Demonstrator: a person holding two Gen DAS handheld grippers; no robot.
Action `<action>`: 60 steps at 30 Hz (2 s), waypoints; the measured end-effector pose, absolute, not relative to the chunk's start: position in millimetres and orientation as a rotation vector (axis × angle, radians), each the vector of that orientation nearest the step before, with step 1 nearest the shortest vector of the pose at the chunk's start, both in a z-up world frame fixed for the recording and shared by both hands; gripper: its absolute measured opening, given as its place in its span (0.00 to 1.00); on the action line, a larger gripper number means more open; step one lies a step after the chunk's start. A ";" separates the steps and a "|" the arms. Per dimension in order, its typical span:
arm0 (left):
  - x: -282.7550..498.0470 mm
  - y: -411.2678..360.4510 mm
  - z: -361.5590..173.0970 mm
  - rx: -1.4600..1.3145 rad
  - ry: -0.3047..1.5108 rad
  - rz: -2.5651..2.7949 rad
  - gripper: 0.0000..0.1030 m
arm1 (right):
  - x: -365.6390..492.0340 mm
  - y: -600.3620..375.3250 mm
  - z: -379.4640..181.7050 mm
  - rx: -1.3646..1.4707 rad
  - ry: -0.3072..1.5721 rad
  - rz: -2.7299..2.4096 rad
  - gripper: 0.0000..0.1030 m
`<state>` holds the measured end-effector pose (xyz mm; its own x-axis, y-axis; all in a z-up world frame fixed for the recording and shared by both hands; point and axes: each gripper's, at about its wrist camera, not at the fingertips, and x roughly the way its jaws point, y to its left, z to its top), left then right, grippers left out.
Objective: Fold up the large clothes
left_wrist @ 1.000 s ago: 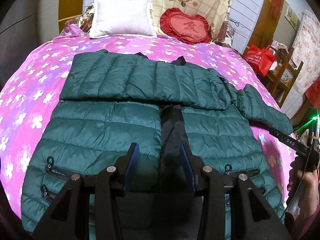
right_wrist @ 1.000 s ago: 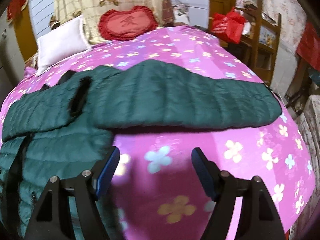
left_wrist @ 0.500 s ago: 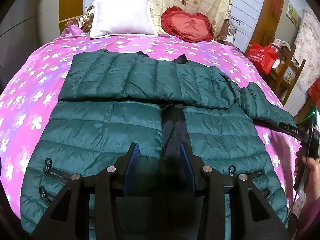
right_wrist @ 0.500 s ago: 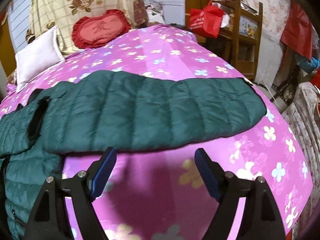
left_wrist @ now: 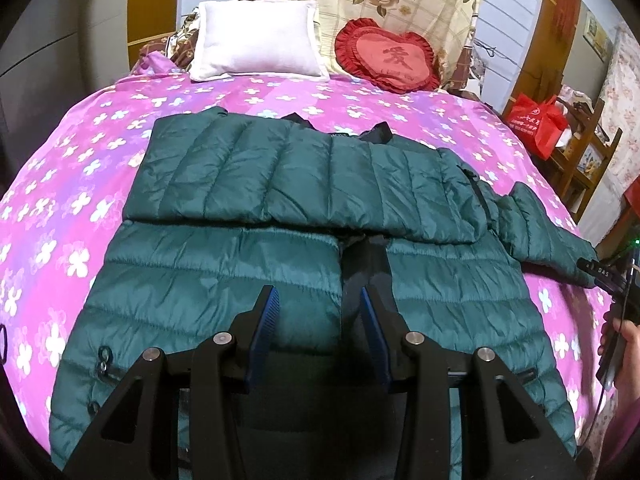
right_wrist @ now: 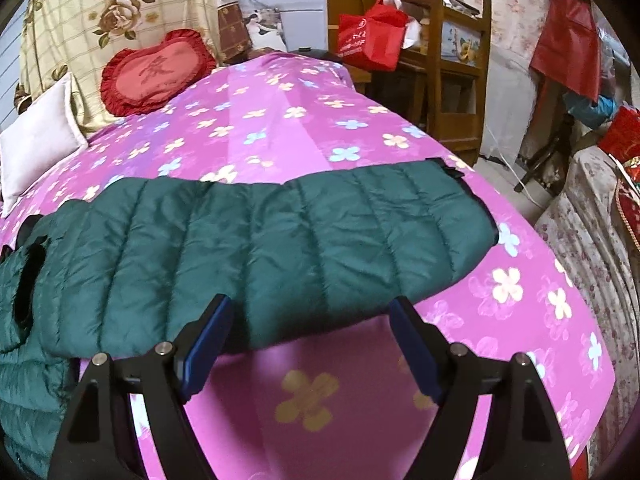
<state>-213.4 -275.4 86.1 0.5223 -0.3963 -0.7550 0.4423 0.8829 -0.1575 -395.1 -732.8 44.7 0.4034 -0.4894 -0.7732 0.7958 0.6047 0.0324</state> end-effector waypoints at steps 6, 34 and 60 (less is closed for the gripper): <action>-203.3 -278.6 85.6 0.036 0.895 -0.497 0.31 | -395.7 -751.2 41.0 0.438 0.810 -0.877 0.81; -186.6 -276.8 60.5 0.027 0.936 -0.465 0.31 | -432.2 -864.7 12.8 0.667 0.734 -1.106 0.87; -194.1 -241.7 82.8 -0.028 0.894 -0.434 0.31 | -348.5 -702.7 143.7 0.529 0.555 -0.414 0.20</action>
